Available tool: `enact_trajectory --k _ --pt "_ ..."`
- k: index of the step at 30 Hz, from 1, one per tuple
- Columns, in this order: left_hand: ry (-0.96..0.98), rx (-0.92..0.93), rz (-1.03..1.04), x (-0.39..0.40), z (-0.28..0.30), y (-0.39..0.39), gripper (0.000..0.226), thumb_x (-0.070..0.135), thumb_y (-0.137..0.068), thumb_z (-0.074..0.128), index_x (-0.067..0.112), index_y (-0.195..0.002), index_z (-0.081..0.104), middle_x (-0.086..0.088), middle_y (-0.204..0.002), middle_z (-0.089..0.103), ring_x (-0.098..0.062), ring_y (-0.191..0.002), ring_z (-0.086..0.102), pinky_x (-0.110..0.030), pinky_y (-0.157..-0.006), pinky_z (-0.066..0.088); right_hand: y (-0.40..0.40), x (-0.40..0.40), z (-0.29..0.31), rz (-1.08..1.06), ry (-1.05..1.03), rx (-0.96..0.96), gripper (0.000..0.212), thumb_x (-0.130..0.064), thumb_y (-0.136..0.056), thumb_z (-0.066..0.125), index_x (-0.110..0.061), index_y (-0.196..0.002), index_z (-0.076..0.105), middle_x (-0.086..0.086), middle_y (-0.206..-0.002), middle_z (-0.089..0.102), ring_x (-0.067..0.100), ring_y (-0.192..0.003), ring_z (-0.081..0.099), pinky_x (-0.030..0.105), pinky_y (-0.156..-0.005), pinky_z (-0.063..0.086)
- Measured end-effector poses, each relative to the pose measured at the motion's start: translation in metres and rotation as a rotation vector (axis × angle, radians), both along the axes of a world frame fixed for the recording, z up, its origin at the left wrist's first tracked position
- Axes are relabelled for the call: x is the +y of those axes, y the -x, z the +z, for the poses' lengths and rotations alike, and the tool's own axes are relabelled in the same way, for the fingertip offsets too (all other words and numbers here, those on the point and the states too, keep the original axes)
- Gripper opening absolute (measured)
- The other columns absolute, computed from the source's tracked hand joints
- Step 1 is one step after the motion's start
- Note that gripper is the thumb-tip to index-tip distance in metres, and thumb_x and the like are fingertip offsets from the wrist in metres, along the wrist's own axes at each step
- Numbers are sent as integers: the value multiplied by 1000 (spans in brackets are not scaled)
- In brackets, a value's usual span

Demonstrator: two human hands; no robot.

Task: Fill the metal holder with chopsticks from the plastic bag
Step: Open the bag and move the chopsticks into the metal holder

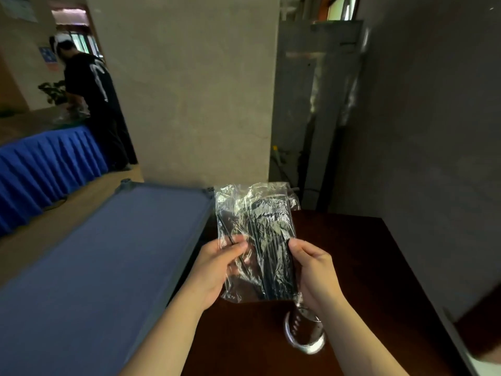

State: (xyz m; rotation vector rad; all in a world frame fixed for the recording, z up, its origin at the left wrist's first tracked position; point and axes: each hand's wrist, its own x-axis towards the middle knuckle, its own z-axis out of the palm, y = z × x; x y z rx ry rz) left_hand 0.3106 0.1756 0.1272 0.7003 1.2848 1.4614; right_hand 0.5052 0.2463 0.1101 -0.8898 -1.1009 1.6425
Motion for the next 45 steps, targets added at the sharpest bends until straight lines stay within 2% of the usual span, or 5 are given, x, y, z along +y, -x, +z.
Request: enact_trajectory --k 15,23,30,36,45 --pt "-107 -5 -50 45 19 -116 31 26 -105 48 21 -108 78 -8 -116 77 -17 -95 75 -23 -60 54 -119 32 3 -85 -43 80 23 -7 -102 55 -2 -87 72 15 -86 74 23 -72 72 33 -64 60" --pt "-149 98 -92 62 14 -138 26 23 -103 53 16 -104 78 -11 -107 79 -20 -99 75 -28 -68 56 -143 25 -1 -216 -67 27 22 -12 -103 55 -1 -90 69 23 -86 63 37 -77 54 54 -77 47" --pt "-182 129 -143 77 12 -139 17 10 -101 55 5 -97 71 -14 -103 78 -22 -95 72 -31 -67 55 -141 25 1 -304 -59 -6 24 -17 -103 55 -14 -82 67 9 -78 66 24 -70 63 33 -62 55" --pt "-211 138 -199 89 14 -134 23 5 -93 66 17 -74 69 -4 -80 70 -18 -80 66 -31 -65 52 -134 25 0 -366 -50 -18 24 -6 -99 57 -18 -80 66 6 -80 63 27 -77 57 47 -77 49" --pt "-203 55 -352 96 27 -134 32 13 -82 76 11 -111 63 -5 -103 75 -16 -90 72 -31 -67 54 -125 25 -6 -372 -88 -16 16 -8 -96 61 -15 -83 67 11 -81 64 28 -74 60 41 -71 50"
